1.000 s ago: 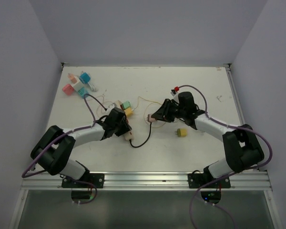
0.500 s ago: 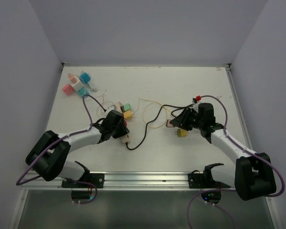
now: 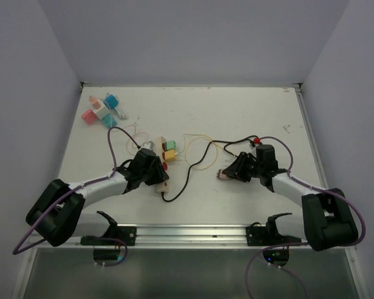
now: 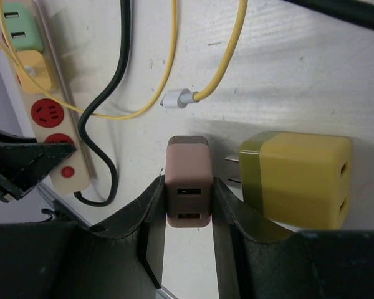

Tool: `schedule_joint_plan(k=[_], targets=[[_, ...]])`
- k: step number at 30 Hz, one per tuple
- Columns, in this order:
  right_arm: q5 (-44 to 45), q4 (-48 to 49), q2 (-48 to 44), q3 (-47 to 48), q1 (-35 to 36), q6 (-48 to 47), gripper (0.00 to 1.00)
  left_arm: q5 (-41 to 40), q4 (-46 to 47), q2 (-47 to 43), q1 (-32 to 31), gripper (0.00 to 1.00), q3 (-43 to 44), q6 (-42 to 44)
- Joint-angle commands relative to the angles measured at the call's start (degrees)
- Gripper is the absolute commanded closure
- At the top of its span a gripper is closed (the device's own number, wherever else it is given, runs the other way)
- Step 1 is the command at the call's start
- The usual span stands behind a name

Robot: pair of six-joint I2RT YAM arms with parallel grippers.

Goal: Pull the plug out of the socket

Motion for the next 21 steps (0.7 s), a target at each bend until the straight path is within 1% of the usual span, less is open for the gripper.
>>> schedule_joint_plan(k=[1, 4, 5, 7, 8, 9, 10, 11, 12, 14, 15, 18, 21], targets=[[6.1, 3.7, 1.9, 1.0, -1.2, -0.6, 0.96, 0.3, 3.1, -3.1, 0.1, 1.0, -0.3, 3.9], [7.8, 4.9, 1.8, 1.2, -2.8, 0.0, 0.93, 0.3, 3.1, -4.6, 0.1, 1.0, -0.6, 4.4], [8.8, 3.6, 1.7, 1.7, -3.5, 0.0, 0.92, 0.3, 3.1, -5.2, 0.1, 1.0, -0.7, 4.5], [10.7, 2.2, 1.2, 2.8, -4.2, -0.6, 0.87, 0.3, 3.1, -5.7, 0.1, 1.0, -1.1, 4.6], [10.7, 1.7, 1.1, 3.1, -4.5, -0.9, 0.82, 1.6, 3.1, -6.1, 0.1, 1.0, -1.2, 4.6], [10.5, 0.5, 1.1, 3.6, -4.9, -1.8, 0.69, 1.9, 3.1, -6.3, 0.1, 1.0, -1.5, 4.7], [9.9, -0.3, 0.9, 4.6, -4.9, -2.2, 0.62, 2.1, 3.1, -6.3, 0.1, 1.0, -1.8, 4.7], [9.6, -1.6, 0.0, 5.1, -4.8, -2.7, 0.54, 2.5, 5.0, -6.3, 0.1, 1.0, -1.7, 4.9], [9.3, -2.2, -0.6, 5.3, -4.9, -3.3, 0.41, 2.7, 5.2, -6.3, 0.1, 1.0, -1.8, 5.0], [9.3, -3.4, -2.1, 6.4, -4.8, -3.9, 0.31, 2.9, 5.2, -6.4, 0.1, 1.0, -2.0, 5.2], [9.5, -7.0, -3.9, 6.8, -4.8, -4.7, 0.22, 2.9, 5.2, -6.4, 0.1, 1.0, -1.9, 5.3], [9.8, -11.9, -8.2, 8.6, -4.8, -6.5, 0.12, 3.0, 5.2, -6.9, 0.1, 1.0, -1.8, 5.5], [8.0, -15.0, -11.0, 12.1, -4.7, -7.8, 0.12, 2.9, 4.7, -7.4, 0.1, 1.0, -1.5, 5.6]])
